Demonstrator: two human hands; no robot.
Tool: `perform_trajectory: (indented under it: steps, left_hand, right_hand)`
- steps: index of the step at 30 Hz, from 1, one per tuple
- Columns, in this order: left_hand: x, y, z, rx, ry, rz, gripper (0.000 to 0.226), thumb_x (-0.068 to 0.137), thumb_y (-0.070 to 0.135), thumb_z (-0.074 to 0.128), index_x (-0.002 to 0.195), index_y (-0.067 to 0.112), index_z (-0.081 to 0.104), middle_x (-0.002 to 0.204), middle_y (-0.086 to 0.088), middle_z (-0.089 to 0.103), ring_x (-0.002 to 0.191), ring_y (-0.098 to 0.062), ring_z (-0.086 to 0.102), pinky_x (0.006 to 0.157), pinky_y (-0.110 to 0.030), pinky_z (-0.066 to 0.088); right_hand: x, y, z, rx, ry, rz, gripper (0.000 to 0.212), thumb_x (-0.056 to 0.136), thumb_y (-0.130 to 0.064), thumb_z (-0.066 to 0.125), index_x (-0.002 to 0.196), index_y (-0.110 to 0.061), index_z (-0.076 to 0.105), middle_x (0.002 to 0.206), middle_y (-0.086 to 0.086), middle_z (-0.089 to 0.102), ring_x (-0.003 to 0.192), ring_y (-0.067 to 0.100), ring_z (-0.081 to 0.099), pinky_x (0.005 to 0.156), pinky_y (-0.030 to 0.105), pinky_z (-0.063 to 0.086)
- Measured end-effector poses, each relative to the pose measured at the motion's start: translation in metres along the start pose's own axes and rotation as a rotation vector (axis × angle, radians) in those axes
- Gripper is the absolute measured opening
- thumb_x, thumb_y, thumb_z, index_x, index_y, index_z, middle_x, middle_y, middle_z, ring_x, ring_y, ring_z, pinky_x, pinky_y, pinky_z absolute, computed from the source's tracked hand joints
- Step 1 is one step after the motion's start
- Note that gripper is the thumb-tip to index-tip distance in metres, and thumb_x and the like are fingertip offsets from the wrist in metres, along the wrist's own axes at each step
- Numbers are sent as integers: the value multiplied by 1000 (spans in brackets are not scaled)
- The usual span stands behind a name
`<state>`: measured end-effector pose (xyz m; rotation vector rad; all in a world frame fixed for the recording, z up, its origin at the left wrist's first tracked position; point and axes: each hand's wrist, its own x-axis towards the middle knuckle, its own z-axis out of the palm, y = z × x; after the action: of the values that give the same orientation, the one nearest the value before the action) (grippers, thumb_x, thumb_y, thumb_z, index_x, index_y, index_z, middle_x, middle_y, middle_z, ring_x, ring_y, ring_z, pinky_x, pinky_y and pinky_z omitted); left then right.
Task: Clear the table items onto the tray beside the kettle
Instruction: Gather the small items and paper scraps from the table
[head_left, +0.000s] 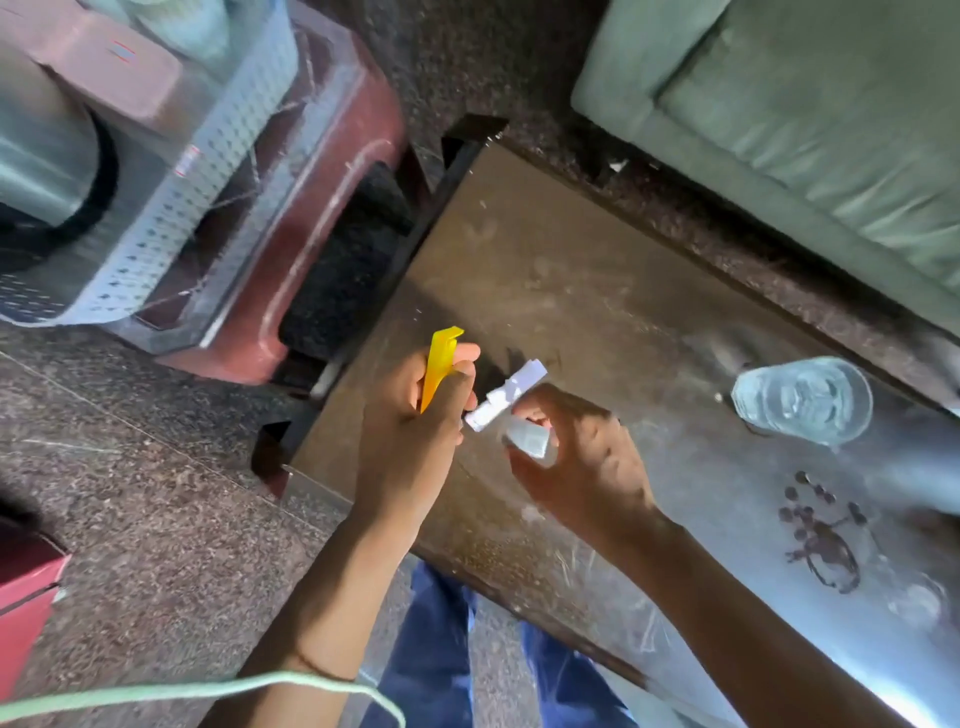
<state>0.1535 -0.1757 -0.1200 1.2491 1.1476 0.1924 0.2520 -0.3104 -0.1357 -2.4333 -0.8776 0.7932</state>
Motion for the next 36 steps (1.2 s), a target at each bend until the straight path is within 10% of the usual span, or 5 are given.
perform_trajectory:
  steps: [13, 26, 36]
  left_hand:
    - [58, 103, -132, 347, 199, 300, 35, 96, 36, 47, 104, 21, 77, 70, 2, 63, 70, -27, 58, 69, -48, 48]
    - [148, 141, -192, 739, 326, 404, 20, 107, 19, 66, 120, 15, 81, 108, -10, 79, 100, -33, 71, 93, -45, 56]
    - [187, 124, -195, 709, 233, 205, 22, 97, 15, 76, 117, 23, 84, 103, 4, 81, 105, -19, 76, 104, -31, 58]
  right_hand:
    - [152, -184, -52, 325, 65, -278, 30, 83, -15, 88, 111, -17, 78, 100, -8, 80, 90, 5, 74, 89, 34, 63]
    - [272, -283, -34, -362, -101, -592, 35, 86, -5, 74, 115, -25, 74, 123, 1, 74, 114, 23, 68, 96, 38, 55]
    - [306, -308, -21, -598, -300, -569, 25, 76, 0, 80, 72, -24, 73, 98, 9, 80, 99, 26, 73, 88, 31, 58]
